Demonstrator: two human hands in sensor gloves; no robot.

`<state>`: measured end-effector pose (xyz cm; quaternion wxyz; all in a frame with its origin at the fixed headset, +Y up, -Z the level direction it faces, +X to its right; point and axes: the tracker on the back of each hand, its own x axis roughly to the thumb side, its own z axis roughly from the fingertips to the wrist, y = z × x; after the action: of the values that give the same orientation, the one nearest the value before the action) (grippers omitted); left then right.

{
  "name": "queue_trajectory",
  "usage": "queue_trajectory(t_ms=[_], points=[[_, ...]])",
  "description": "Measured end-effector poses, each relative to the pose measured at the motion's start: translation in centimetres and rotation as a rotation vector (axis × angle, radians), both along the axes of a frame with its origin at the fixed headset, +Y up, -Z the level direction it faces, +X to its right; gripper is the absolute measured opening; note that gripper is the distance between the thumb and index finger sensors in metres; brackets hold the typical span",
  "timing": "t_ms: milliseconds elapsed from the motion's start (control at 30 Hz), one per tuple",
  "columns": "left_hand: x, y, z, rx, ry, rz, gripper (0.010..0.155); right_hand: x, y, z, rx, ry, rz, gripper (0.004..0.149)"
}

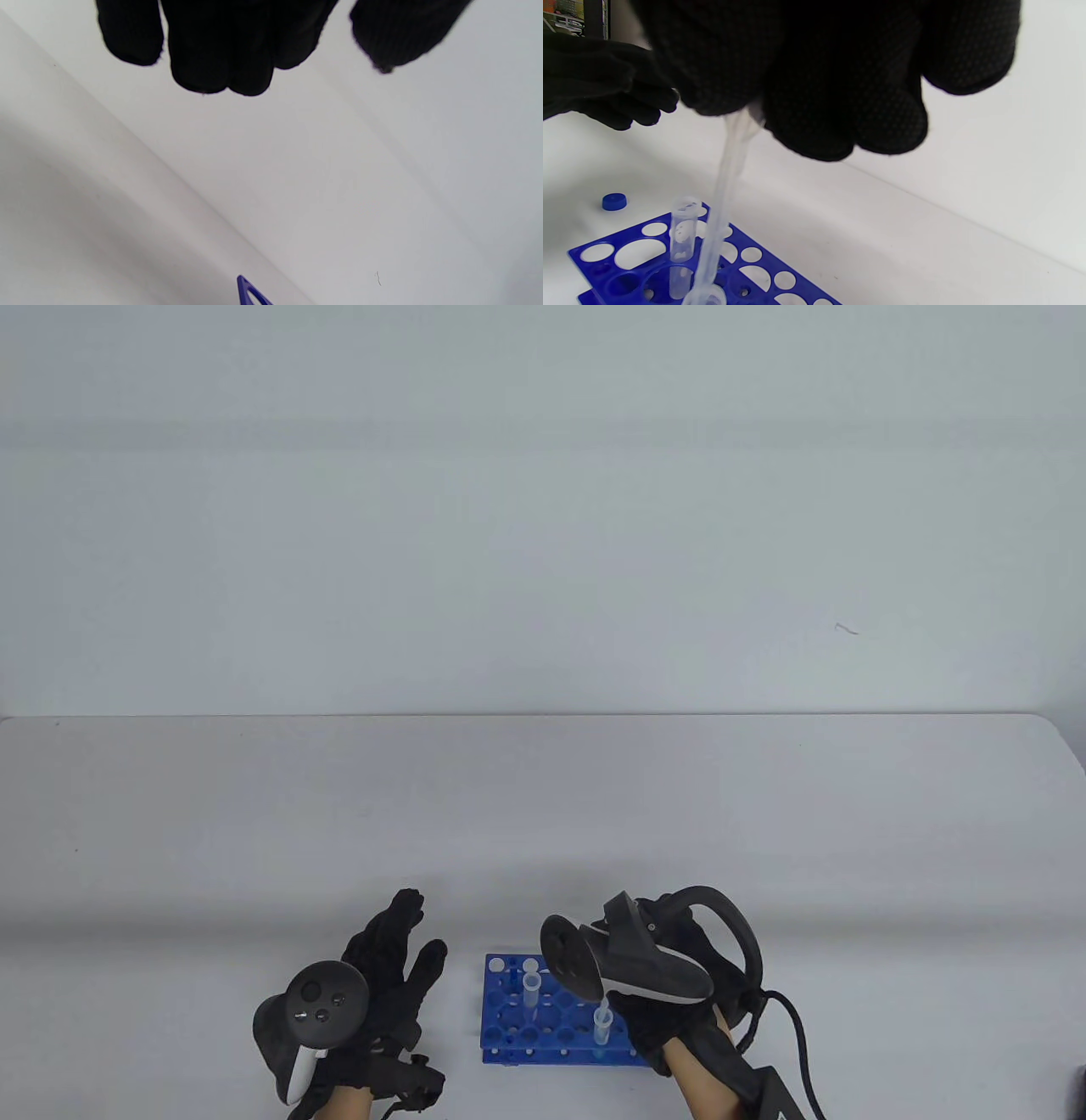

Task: Press a plastic transfer pipette bulb to move liquid between test tubes

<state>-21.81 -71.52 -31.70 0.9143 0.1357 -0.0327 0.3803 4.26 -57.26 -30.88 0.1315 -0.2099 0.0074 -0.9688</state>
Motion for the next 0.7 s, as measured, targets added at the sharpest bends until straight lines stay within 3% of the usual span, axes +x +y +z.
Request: queue_trajectory(t_ms=[500, 700], points=[[0.0, 0.0, 0.0, 0.002, 0.000, 0.001, 0.075, 0.2, 0.1, 0.0, 0.003, 0.010, -0.013, 0.040], [0.0, 0.0, 0.0, 0.002, 0.000, 0.001, 0.075, 1.9, 2.2, 1.1, 0.057, -0.004, -0.093, 0.040]])
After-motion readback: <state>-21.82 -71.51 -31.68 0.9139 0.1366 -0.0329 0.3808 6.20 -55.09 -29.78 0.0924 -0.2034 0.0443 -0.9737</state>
